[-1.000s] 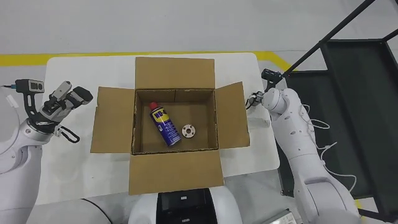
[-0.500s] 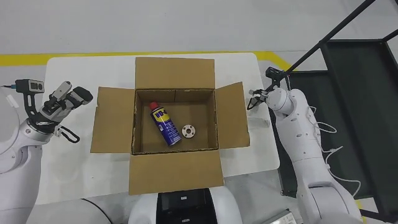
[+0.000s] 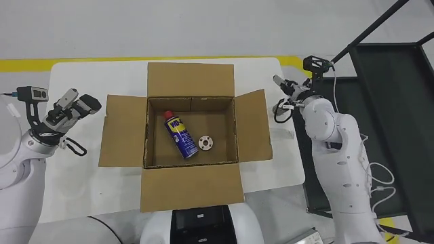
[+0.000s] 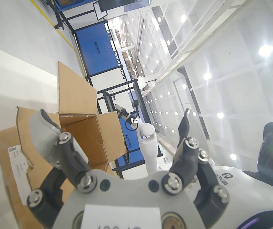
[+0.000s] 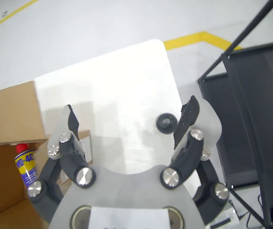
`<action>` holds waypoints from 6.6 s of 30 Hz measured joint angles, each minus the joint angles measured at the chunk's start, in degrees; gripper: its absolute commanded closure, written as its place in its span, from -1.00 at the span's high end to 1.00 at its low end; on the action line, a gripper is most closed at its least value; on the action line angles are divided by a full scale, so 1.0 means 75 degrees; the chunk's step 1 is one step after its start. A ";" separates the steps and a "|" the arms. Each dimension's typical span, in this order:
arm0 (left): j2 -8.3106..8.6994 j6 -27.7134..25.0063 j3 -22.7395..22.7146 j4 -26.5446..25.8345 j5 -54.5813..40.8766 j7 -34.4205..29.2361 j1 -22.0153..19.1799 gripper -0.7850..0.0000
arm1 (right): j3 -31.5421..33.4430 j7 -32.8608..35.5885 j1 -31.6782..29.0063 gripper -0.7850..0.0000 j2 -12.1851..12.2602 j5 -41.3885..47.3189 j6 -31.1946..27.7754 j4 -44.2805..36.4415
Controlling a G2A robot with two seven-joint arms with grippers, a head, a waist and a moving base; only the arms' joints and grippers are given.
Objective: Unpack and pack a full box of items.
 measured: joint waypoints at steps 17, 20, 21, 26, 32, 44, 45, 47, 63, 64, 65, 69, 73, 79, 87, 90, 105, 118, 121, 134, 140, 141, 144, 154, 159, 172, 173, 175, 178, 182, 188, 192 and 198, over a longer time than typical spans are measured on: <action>0.0000 0.0000 0.0000 0.0000 0.0000 0.0000 0.0000 1.00 | -0.2250 0.1690 -0.0066 1.00 -0.0013 0.0234 -0.1551 -0.1648; 0.0000 0.0000 0.0000 0.0000 0.0000 0.0000 0.0000 1.00 | -0.2824 0.2052 0.0225 1.00 -0.0080 0.0383 -0.1178 -0.1359; 0.0000 0.0000 0.0000 0.0000 0.0000 0.0000 0.0000 1.00 | -0.2984 0.2298 0.0352 1.00 -0.0102 0.0510 -0.1049 -0.1225; 0.0000 0.0000 0.0000 0.0000 0.0000 0.0000 0.0000 1.00 | -0.3275 0.3502 0.1317 1.00 -0.0185 0.1302 -0.0557 -0.0290; 0.0000 0.0000 0.0000 0.0000 0.0000 0.0000 0.0000 1.00 | -0.3269 0.3474 0.1247 1.00 -0.0183 0.1279 -0.0576 -0.0356; 0.0000 0.0000 0.0000 0.0000 0.0000 0.0000 0.0000 1.00 | -0.3305 0.3070 0.1216 1.00 -0.0241 0.2301 -0.0371 -0.0249; 0.0000 0.0000 0.0000 0.0000 0.0000 0.0000 0.0000 1.00 | -0.3488 0.3104 0.1310 1.00 -0.0276 0.2413 -0.0195 -0.0192; 0.0000 0.0000 0.0000 0.0000 0.0000 0.0000 0.0000 1.00 | -0.4038 0.3440 0.1697 1.00 -0.0361 0.2393 0.0168 0.0056; 0.0000 0.0000 0.0000 0.0000 0.0000 0.0000 0.0000 1.00 | -0.7016 0.1990 0.3888 1.00 -0.1370 0.2506 0.2763 0.3271; 0.0000 0.0000 0.0000 0.0000 0.0000 0.0000 0.0000 1.00 | -0.7127 0.2034 0.3945 1.00 -0.1402 0.2442 0.2746 0.3384; 0.0000 0.0000 0.0000 0.0000 0.0000 0.0000 0.0000 1.00 | -0.7244 0.2072 0.4004 1.00 -0.1440 0.2373 0.2735 0.3510; 0.0000 0.0000 0.0000 0.0000 0.0000 0.0000 0.0000 1.00 | -0.7531 0.2208 0.4162 1.00 -0.1536 0.2094 0.2670 0.3819; 0.0000 0.0000 0.0000 0.0000 0.0000 0.0000 0.0000 1.00 | -0.7756 0.2407 0.4333 1.00 -0.1639 0.1917 0.2531 0.4073; 0.0000 0.0000 0.0000 0.0000 0.0000 0.0000 0.0000 1.00 | -0.8008 0.2317 0.4603 1.00 -0.1904 0.2082 0.2236 0.4762; 0.0000 0.0000 0.0000 0.0000 0.0000 0.0000 0.0000 1.00 | -0.8605 0.2103 0.4950 1.00 -0.2339 0.1795 0.1904 0.5722; 0.0000 0.0000 0.0000 0.0000 0.0000 0.0000 0.0000 1.00 | -0.8682 0.2036 0.5027 0.97 -0.2473 0.1749 0.1921 0.6012; 0.0000 0.0000 0.0000 0.0000 0.0000 0.0000 0.0000 1.00 | -0.8516 0.1943 0.5022 -1.00 -0.2730 0.1585 0.1758 0.6346; 0.0000 0.0000 0.0000 0.0000 0.0000 0.0000 0.0000 1.00 | -0.7465 0.2666 0.4127 -1.00 -0.2073 0.0287 0.1975 0.4053; 0.0000 0.0000 0.0000 0.0000 0.0000 0.0000 0.0000 1.00 | -0.7021 0.3013 0.3610 -1.00 -0.1782 -0.0303 0.1828 0.2977; 0.0000 0.0000 0.0000 0.0000 0.0000 0.0000 0.0000 1.00 | -0.5149 0.3422 0.1524 -1.00 -0.1069 -0.0950 0.0472 -0.0284; 0.0000 0.0000 0.0000 0.0000 0.0000 0.0000 0.0000 1.00 | -0.4913 0.3113 0.1383 -1.00 -0.1029 -0.1039 0.0287 0.0116; 0.0000 0.0000 0.0000 0.0000 0.0000 0.0000 0.0000 1.00 | -0.4977 0.3060 0.1444 -1.00 -0.1047 -0.1057 0.0293 0.0279; 0.0000 0.0000 0.0000 0.0000 0.0000 0.0000 0.0000 1.00 | -0.5242 0.2843 0.1704 -1.00 -0.1130 -0.1072 0.0314 0.0881; 0.0000 0.0000 0.0000 0.0000 0.0000 0.0000 0.0000 1.00 | -0.6431 0.2248 0.2761 -1.00 -0.1601 -0.0596 0.0174 0.3010; 0.0000 0.0000 0.0000 0.0000 0.0000 0.0000 0.0000 1.00 | -0.6739 0.2121 0.3265 -1.00 -0.1851 -0.0296 0.0322 0.3963; 0.0000 0.0000 0.0000 0.0000 0.0000 0.0000 0.0000 1.00 | -0.7071 0.2876 0.3977 1.00 -0.2195 -0.0133 0.0386 0.4896; 0.0000 0.0000 0.0000 0.0000 0.0000 0.0000 0.0000 1.00 | -0.7076 0.2918 0.4010 1.00 -0.2215 -0.0127 0.0382 0.4940; 0.0000 0.0000 0.0000 0.0000 0.0000 0.0000 0.0000 1.00 | -0.7091 0.2958 0.4064 1.00 -0.2248 -0.0111 0.0364 0.5017; 0.0000 0.0000 0.0000 0.0000 0.0000 0.0000 0.0000 1.00 | -0.7146 0.2986 0.4148 1.00 -0.2313 -0.0089 0.0331 0.5161; 0.0000 0.0000 0.0000 0.0000 0.0000 0.0000 0.0000 1.00 | -0.7220 0.2987 0.4249 1.00 -0.2408 -0.0046 0.0293 0.5340; 0.0000 0.0000 0.0000 0.0000 0.0000 0.0000 0.0000 1.00 | -0.7321 0.2966 0.4341 1.00 -0.2532 0.0015 0.0185 0.5585; 0.0000 0.0000 0.0000 0.0000 0.0000 0.0000 0.0000 1.00 | -0.7415 0.2912 0.4380 1.00 -0.2627 0.0053 0.0156 0.5754; 0.0000 0.0000 0.0000 0.0000 0.0000 0.0000 0.0000 1.00 | -0.7459 0.2787 0.4494 -0.30 -0.2760 0.0123 0.0145 0.6121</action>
